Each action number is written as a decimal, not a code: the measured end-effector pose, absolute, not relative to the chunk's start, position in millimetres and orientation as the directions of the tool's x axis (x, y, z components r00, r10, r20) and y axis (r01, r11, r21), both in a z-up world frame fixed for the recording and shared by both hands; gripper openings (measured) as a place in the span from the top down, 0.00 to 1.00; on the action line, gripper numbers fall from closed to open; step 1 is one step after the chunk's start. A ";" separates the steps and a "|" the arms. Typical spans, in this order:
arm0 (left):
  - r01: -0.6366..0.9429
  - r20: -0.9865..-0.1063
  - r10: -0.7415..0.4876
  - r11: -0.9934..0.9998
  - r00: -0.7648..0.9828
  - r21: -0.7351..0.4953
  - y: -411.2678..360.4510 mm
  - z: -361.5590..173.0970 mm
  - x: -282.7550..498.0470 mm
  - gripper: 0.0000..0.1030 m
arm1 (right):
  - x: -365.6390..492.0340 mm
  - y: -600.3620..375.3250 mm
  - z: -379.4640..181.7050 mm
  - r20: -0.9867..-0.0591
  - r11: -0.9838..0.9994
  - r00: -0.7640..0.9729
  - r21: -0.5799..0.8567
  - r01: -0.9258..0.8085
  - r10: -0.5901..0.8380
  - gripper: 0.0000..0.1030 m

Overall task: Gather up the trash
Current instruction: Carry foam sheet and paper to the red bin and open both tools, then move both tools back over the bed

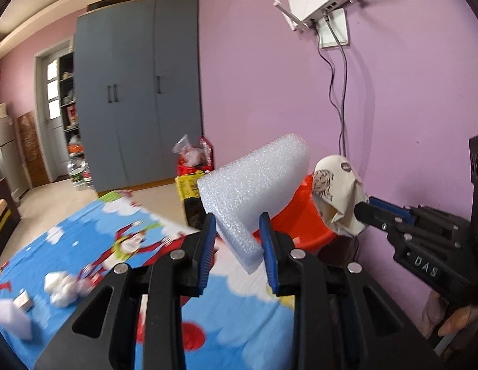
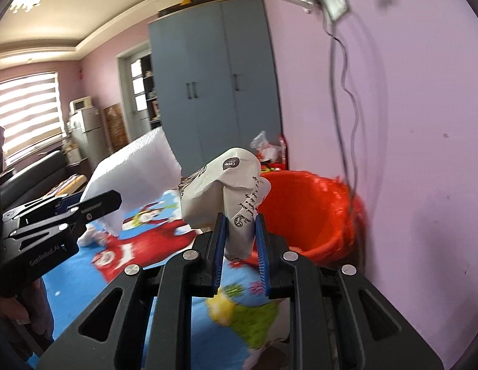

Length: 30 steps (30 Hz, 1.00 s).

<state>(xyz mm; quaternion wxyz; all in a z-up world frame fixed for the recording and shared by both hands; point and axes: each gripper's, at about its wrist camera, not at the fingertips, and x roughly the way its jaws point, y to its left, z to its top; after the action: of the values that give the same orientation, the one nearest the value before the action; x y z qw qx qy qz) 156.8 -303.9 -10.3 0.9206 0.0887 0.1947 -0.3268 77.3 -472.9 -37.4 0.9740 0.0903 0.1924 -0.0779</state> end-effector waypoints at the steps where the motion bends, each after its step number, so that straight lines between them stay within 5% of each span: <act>1: 0.648 -0.418 -0.580 0.761 0.699 0.027 -313.0 -10.1 165.0 0.73 | 79.6 -476.8 -38.5 -0.390 0.970 0.912 0.146 0.196 -0.126 0.81; 14: 0.712 -0.443 -0.659 0.699 0.608 -0.061 -393.8 -10.4 259.6 0.72 | 136.7 -534.9 -48.1 -0.400 0.941 0.886 0.136 0.309 -0.234 0.79; 15: 0.712 -0.445 -0.657 0.700 0.608 -0.061 -400.0 -10.0 267.0 0.66 | 141.8 -538.7 -49.0 -0.400 0.941 0.887 0.138 0.310 -0.233 0.79; 18: 0.693 -0.428 -0.646 0.718 0.632 -0.061 -405.2 -10.2 281.1 0.27 | 156.7 -546.8 -53.6 -0.403 0.940 0.881 0.121 0.319 -0.247 0.66; 20: 0.678 -0.420 -0.630 0.734 0.653 -0.047 -400.8 -11.3 284.1 0.27 | 159.3 -550.8 -56.2 -0.405 0.937 0.877 0.116 0.329 -0.258 0.46; 30: 0.566 -0.438 -0.493 0.823 0.752 0.045 -301.6 -40.5 259.3 0.05 | 139.9 -510.0 -69.3 -0.451 0.962 0.875 0.110 0.252 -0.177 0.46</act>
<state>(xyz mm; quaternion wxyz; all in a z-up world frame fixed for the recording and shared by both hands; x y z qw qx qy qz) 259.3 -301.6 -40.5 0.9318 0.0875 0.2084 -0.2840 139.9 -510.0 -69.3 0.9647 0.0828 0.2241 -0.1112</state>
